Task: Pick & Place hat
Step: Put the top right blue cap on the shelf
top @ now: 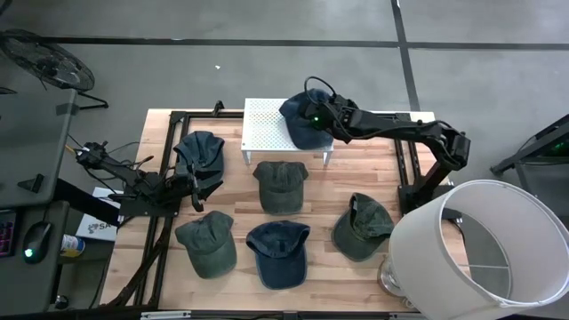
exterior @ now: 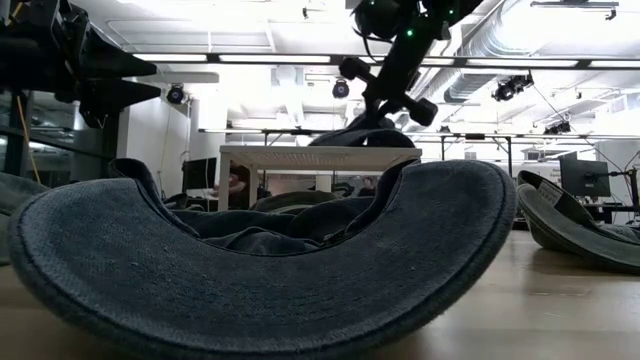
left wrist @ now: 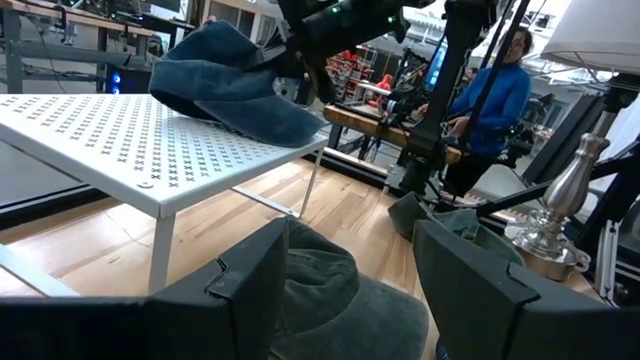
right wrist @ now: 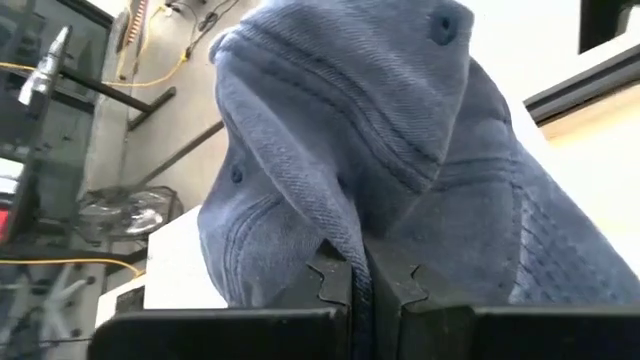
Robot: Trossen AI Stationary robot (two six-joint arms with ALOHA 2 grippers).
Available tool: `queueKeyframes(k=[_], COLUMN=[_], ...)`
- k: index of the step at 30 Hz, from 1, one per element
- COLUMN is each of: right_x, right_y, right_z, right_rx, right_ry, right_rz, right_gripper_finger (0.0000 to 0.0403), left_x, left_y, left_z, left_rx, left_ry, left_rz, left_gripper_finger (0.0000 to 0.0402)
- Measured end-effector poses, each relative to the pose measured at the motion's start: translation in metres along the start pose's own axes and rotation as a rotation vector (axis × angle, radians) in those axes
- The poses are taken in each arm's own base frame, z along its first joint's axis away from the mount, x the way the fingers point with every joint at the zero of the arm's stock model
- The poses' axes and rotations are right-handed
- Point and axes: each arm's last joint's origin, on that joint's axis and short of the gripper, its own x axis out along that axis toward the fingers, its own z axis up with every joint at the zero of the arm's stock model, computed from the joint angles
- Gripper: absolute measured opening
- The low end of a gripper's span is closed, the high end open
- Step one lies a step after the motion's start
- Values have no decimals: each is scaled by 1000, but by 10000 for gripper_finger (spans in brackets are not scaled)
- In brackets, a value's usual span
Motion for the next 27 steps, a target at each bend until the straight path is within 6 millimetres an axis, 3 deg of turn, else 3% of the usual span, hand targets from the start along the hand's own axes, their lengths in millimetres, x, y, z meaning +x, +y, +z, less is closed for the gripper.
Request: queueKeyframes(k=[27], right_x=[-1], right_y=[-2], right_z=[-2], right_rx=[100], right_ry=[-19], right_rz=[-17], right_gripper_finger=[5], left_x=[0], left_y=[0], left_z=[0], left_rx=[0], left_ry=[0], left_rz=[0], left_gripper_finger=[214])
